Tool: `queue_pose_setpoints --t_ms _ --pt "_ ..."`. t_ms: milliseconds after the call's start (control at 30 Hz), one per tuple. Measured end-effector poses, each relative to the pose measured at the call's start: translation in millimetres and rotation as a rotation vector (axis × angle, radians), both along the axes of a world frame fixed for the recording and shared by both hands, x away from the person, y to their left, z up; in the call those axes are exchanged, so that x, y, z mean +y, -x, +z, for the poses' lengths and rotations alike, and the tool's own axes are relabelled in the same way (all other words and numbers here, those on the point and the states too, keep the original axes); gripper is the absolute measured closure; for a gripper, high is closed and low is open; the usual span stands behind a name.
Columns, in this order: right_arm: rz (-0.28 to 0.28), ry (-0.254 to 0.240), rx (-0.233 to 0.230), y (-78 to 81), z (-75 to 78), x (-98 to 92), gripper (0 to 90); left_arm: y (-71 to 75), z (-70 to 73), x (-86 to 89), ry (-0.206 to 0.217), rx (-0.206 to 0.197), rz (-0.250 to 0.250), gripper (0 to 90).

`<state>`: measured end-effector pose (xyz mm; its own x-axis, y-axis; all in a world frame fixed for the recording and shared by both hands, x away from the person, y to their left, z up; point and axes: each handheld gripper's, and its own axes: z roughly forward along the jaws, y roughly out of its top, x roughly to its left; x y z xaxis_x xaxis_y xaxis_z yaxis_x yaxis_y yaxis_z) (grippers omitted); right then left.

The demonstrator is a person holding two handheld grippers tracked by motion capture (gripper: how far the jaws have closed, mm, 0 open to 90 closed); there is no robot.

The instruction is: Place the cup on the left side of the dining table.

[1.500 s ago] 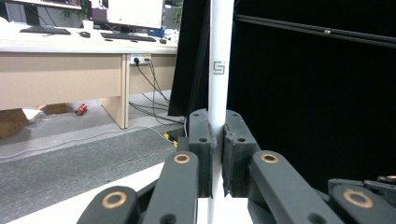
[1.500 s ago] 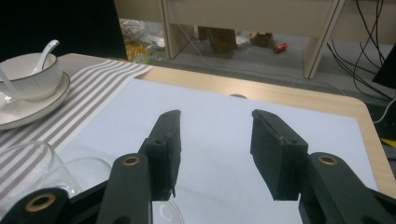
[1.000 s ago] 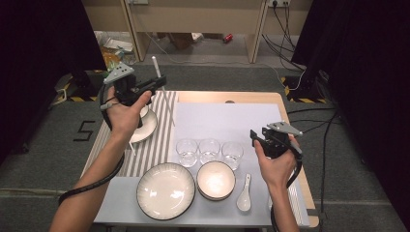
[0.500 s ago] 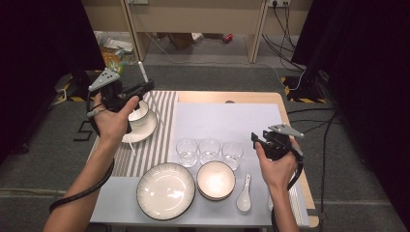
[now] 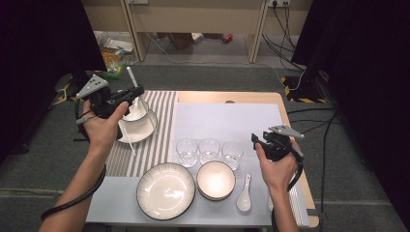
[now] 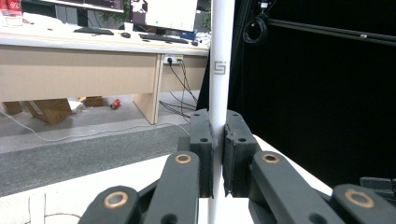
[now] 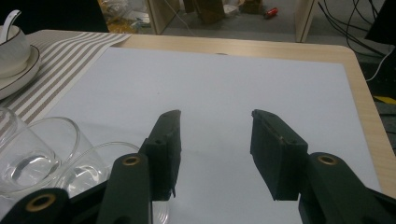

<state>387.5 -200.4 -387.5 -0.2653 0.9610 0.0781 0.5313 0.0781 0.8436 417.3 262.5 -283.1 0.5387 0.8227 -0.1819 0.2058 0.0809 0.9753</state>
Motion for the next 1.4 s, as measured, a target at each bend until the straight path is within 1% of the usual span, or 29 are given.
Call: queue_pose_setpoints --t_ms 333,633,967,1167,1400 --pt "-0.002 -0.007 -0.014 0.9 0.7 -1.5 53.7 7.3 -5.1 12.1 0.003 0.002 0.019 83.4" --pt "-0.007 -0.012 -0.011 0.7 0.1 -2.8 53.7 14.1 -9.1 26.4 0.008 0.003 0.046 83.4" --pt "-0.008 -0.013 -0.01 0.6 -0.3 -3.0 53.8 18.5 -12.6 34.4 -0.001 0.011 0.062 83.4" --pt "-0.011 -0.013 -0.009 0.5 -0.5 -3.3 53.8 21.0 -15.4 39.2 0.003 0.012 0.072 83.4" --pt "-0.011 -0.011 -0.007 -0.5 -1.8 -4.9 53.7 26.9 -16.4 48.7 -0.006 0.015 0.089 83.4"
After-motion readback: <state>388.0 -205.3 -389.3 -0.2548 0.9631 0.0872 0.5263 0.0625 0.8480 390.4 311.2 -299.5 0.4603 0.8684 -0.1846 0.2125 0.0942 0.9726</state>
